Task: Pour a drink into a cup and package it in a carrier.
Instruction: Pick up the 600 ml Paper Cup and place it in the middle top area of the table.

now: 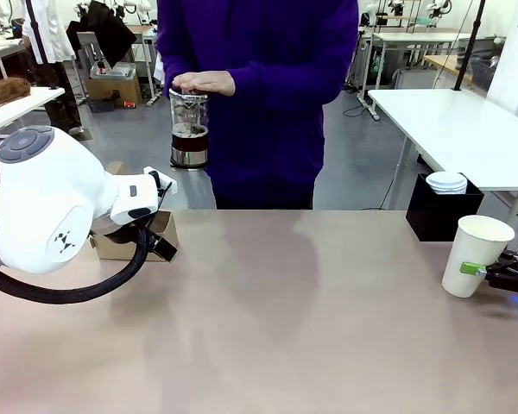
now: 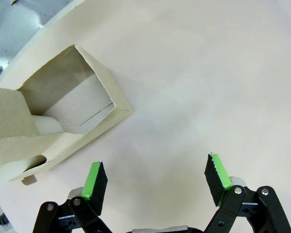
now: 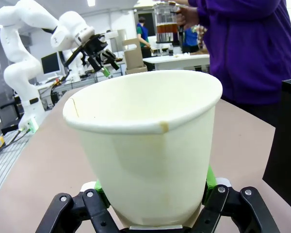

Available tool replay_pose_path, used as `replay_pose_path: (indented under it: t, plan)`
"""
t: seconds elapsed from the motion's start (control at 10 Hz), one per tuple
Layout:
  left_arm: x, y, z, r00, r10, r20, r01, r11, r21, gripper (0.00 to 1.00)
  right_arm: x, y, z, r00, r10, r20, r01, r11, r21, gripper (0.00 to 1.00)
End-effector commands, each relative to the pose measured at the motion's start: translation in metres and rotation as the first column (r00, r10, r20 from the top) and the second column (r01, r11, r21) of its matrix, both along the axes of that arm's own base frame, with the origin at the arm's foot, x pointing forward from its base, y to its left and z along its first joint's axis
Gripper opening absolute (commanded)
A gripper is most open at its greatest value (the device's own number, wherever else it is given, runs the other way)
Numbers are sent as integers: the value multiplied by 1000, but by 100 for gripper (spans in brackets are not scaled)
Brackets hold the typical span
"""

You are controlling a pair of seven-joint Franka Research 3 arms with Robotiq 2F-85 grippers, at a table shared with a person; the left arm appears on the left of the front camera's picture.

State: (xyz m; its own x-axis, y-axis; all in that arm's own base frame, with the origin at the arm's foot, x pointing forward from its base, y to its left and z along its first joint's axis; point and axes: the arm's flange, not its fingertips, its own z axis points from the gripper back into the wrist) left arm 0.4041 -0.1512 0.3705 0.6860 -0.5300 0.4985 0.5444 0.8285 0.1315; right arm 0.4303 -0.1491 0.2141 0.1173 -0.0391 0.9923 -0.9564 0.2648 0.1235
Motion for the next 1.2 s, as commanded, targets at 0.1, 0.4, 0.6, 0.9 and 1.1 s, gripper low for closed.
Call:
replay_pose_path:
  t: [0.1, 0.4, 0.6, 0.9, 1.1]
  plan:
    - [0, 0, 0, 1000, 0, 0, 0, 1000, -1, 100, -2, 33, 41, 998, -39, 49, 38, 999, 20, 81]
    - [0, 0, 0, 1000, 0, 0, 0, 1000, -1, 100, 6, 96, 92, 996, -29, 84, 32, 999, -30, 81]
    - [0, 0, 0, 1000, 0, 0, 0, 1000, -1, 100, 29, 156, 99, 996, -6, 86, 12, 997, -78, 81]
    - [0, 0, 0, 1000, 0, 0, 0, 1000, -1, 100, 88, 234, 87, 997, -4, 74, 8, 998, -59, 81]
    - [0, 0, 0, 1000, 0, 0, 0, 1000, -1, 100, 117, 266, 64, 998, 0, 68, 3, 999, -51, 81]
